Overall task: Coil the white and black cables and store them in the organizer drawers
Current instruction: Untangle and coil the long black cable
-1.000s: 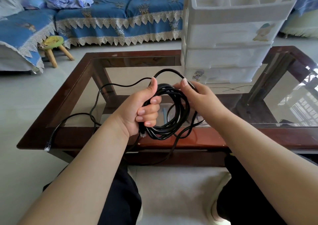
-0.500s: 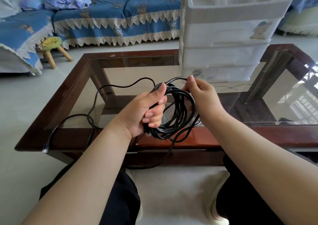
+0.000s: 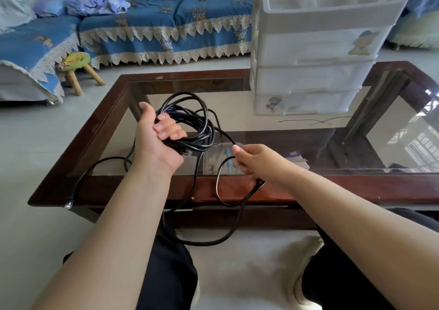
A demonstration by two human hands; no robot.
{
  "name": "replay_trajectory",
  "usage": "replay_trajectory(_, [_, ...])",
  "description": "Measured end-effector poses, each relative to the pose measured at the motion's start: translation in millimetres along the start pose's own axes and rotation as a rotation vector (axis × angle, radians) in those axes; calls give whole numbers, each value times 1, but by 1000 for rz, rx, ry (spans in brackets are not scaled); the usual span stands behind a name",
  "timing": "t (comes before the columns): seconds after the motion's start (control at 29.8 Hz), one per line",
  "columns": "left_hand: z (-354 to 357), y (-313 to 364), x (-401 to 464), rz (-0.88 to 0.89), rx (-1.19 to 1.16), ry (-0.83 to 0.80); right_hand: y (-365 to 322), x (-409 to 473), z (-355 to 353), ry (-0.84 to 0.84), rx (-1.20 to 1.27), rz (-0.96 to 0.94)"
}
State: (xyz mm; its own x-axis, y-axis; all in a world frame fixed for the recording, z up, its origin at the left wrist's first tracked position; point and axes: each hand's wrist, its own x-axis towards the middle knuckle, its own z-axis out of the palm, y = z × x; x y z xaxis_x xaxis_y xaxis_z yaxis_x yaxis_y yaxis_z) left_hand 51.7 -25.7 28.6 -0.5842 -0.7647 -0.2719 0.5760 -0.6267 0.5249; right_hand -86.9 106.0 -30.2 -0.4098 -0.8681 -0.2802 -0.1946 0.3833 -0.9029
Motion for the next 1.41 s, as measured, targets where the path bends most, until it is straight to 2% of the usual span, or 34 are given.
replay_trajectory(0.1, [-2, 0, 2, 56, -65, 89, 0, -1, -9, 13, -47, 7])
replay_trajectory(0.23, [-4, 2, 5, 111, -131, 160, -4, -6, -19, -119, -140, 11])
replay_trajectory(0.27, [-5, 5, 6, 134, -151, 177, -6, -8, -18, -178, -68, -14])
replay_trajectory(0.34, [-6, 10, 9, 171, -161, 224, -10, -12, -13, -231, 274, -54])
replay_trajectory(0.4, [-7, 13, 12, 193, -163, 281, -15, -14, -11, -185, 644, -68])
replay_trajectory(0.47, [-7, 15, 15, 212, -179, 320, -17, -10, -13, -136, 772, -43])
replay_trajectory(0.5, [-7, 15, 16, 227, -176, 331, -16, -8, -14, -99, 676, -37])
replay_trajectory(0.54, [-7, 15, 16, 242, -162, 341, -15, -6, -14, -37, 446, -53])
replay_trajectory(0.6, [-6, 13, 17, 263, -109, 354, -14, -7, -13, 131, -200, -137])
replay_trajectory(0.67, [-2, 10, 18, 291, -32, 359, -13, -11, -9, 250, -639, -225])
replay_trajectory(0.8, [7, -1, 16, 368, 176, 376, -20, -24, 9, 245, -1028, -360])
replay_trajectory(0.97, [17, -13, 11, 420, 365, 347, -30, -30, 18, 201, -1164, -565])
replay_trajectory(1.11, [18, -19, 12, 409, 479, 333, -38, -28, 18, 196, -1086, -718])
replay_trajectory(1.21, [15, -24, 15, 344, 723, 274, -45, -25, 11, 234, -1024, -847])
replay_trajectory(1.31, [16, -32, 10, 197, 1030, 155, -50, -19, 1, 317, -967, -954])
replay_trajectory(1.41, [14, -41, 6, 129, 1335, 87, -52, -17, -1, 272, -923, -949])
